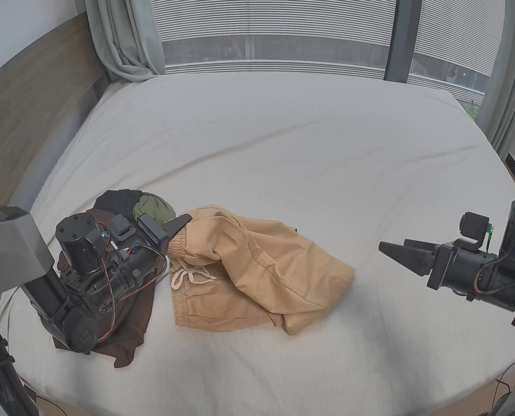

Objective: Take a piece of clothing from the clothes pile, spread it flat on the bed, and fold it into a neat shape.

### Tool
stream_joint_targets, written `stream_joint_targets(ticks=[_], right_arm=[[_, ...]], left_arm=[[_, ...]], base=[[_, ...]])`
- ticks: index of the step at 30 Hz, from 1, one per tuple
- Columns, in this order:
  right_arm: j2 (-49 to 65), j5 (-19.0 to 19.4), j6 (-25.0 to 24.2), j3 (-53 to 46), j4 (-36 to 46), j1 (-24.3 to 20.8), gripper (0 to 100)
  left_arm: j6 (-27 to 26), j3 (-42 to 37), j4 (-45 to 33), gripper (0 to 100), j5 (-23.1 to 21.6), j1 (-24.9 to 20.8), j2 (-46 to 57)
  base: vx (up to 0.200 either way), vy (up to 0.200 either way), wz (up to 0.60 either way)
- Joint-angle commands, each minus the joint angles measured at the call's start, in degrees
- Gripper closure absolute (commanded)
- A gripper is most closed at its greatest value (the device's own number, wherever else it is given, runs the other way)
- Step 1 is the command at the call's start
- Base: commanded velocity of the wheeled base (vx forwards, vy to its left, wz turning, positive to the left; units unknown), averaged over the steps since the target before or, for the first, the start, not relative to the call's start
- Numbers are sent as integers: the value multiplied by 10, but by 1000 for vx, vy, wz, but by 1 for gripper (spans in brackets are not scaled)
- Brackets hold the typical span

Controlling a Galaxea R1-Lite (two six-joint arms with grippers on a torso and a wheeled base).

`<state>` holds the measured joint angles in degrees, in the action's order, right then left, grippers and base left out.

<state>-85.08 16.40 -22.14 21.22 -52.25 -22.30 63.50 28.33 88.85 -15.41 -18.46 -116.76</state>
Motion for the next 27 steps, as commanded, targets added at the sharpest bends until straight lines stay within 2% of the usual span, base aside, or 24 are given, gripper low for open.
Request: stream_joint_targets(ticks=[1, 13, 21, 27], right_arm=[[-82, 0, -7, -18, -36, -3, 0], [-223, 0, -57, -37, -181, -9, 0], [-325, 0, -92, -58, -323, -10, 0], [-374, 0, -92, -58, -361, -10, 0]], left_arm=[[-2, 0, 0, 100, -1, 4, -3], [-3, 1, 0, 100, -1, 7, -7], [-3, 1, 0, 100, -1, 12, -11], [-2, 3, 0, 100, -1, 15, -12]], base=[[0, 0, 0], [0, 0, 0], [0, 0, 0], [0, 0, 0]])
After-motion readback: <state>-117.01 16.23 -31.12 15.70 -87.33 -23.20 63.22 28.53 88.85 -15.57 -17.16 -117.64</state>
